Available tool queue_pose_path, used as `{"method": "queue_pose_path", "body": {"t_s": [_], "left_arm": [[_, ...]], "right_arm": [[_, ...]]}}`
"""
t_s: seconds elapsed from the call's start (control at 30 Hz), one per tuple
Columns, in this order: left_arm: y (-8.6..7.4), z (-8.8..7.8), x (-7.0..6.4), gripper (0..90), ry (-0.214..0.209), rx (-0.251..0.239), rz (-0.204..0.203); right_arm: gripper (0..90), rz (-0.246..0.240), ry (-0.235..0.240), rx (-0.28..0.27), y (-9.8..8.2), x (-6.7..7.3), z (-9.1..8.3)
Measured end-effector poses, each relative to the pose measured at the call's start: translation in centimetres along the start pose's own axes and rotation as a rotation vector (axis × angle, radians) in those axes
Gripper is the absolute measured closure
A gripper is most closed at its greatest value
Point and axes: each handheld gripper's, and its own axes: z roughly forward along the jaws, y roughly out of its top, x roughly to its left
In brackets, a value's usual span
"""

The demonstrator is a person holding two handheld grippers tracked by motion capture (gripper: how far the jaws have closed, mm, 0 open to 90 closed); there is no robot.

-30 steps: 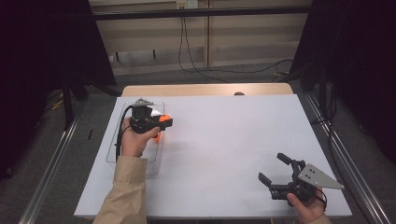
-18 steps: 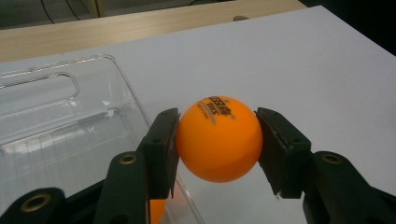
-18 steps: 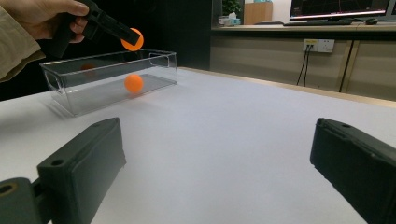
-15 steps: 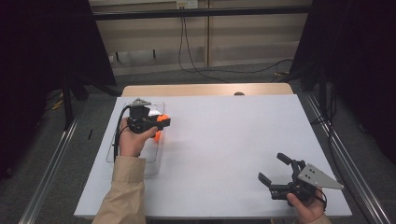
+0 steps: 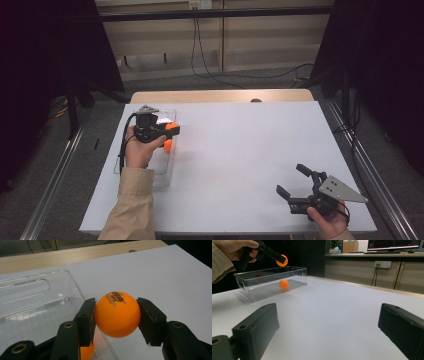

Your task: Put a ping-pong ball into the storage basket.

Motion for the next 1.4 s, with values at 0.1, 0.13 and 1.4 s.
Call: {"method": "queue_pose_path", "body": {"t_s": [0.1,0.13,1.4], "left_arm": [[0.0,0.0,0.1,51.0,0.003,0.003,0.003],[0.0,-0.1,0.1,51.0,0.004,0.004,0.004],[-0.5,-1.3,1.7,51.0,0.057,-0.017,-0.031]], "right_arm": [[2.3,0.000,0.000,0.000,0.0,0.0,0.0],[2.3,0.000,0.001,0.000,0.0,0.0,0.0],[2.3,0.000,0.002,-0.001,0.0,0.0,0.0]]}}
